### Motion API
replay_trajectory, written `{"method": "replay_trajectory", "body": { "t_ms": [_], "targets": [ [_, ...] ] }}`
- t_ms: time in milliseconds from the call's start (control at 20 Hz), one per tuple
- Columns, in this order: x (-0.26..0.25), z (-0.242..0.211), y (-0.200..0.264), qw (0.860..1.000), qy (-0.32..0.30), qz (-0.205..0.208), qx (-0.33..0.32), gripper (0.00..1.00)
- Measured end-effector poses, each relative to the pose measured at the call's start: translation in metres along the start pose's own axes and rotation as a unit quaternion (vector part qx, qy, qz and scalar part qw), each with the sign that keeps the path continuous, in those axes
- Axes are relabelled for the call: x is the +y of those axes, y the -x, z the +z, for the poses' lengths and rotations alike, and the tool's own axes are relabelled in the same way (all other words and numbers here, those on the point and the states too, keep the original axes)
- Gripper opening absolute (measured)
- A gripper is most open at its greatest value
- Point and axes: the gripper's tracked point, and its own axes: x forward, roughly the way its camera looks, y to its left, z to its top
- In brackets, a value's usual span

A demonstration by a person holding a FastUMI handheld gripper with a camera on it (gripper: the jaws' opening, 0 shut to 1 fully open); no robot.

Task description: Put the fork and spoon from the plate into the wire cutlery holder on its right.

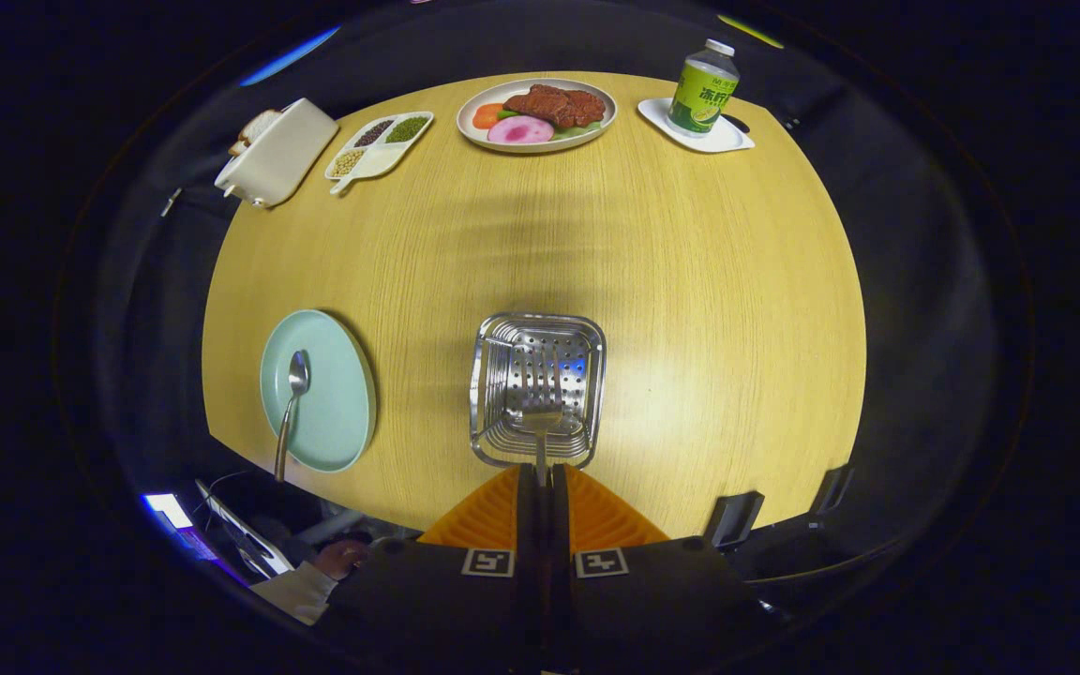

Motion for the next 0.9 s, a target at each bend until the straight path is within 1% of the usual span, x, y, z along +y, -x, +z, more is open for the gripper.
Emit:
{"method": "replay_trajectory", "body": {
  "t_ms": [200, 350, 500, 600, 650, 700, 850, 900],
  "targets": [
    [0.002, 0.003, -0.008, 1.0, 0.011, 0.004, 0.014, 0.1],
    [0.005, 0.008, -0.009, 1.0, 0.014, 0.011, 0.016, 0.14],
    [0.004, 0.01, -0.002, 1.0, 0.016, 0.015, 0.009, 0.74],
    [0.006, 0.011, 0.004, 1.0, 0.01, 0.02, 0.0, 0.76],
    [0.008, 0.013, 0.008, 1.0, 0.007, 0.022, -0.008, 0.82],
    [0.011, 0.014, 0.014, 0.999, 0.003, 0.028, -0.017, 0.89],
    [0.026, 0.019, 0.035, 0.998, -0.001, 0.045, -0.052, 0.91],
    [0.031, 0.023, 0.044, 0.996, 0.002, 0.049, -0.069, 0.96]
  ]
}}
